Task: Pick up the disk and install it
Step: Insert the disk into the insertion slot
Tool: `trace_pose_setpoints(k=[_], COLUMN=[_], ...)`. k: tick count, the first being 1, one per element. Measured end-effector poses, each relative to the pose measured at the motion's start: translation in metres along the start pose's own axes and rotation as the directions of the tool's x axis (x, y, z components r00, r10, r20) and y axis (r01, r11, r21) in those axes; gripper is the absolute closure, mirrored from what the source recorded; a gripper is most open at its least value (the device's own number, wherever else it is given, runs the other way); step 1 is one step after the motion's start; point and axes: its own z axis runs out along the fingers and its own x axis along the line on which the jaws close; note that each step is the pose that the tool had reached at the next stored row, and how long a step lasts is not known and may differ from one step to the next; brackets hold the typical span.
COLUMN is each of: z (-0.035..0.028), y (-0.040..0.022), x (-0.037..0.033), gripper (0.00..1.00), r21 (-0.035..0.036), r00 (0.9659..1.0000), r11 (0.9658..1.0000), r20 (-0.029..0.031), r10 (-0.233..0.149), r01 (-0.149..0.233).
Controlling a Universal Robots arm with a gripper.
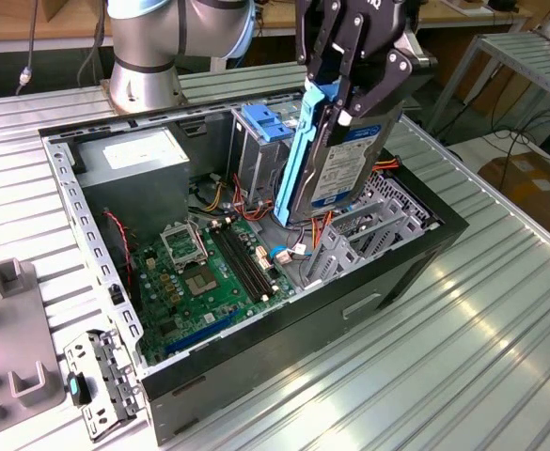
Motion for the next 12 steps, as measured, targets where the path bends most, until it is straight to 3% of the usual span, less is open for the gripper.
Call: trace_pose_setpoints(k=[3, 7, 12], z=[0.0007, 0.0019, 0.0073], y=[-0.0162, -0.0266, -0.0465], x=[0.0004, 0.0010, 0.0040], gripper=[0.63, 0.63, 0.63], r21=[-0.0001, -0.0001, -0.0001], r00=[1.0000, 1.0000, 1.0000], r11=[1.0000, 1.0000, 1.0000], r20=[-0.0014, -0.0013, -0.0022], r10=[0.000, 0.000, 0.000], r01=[0.000, 0.000, 0.000])
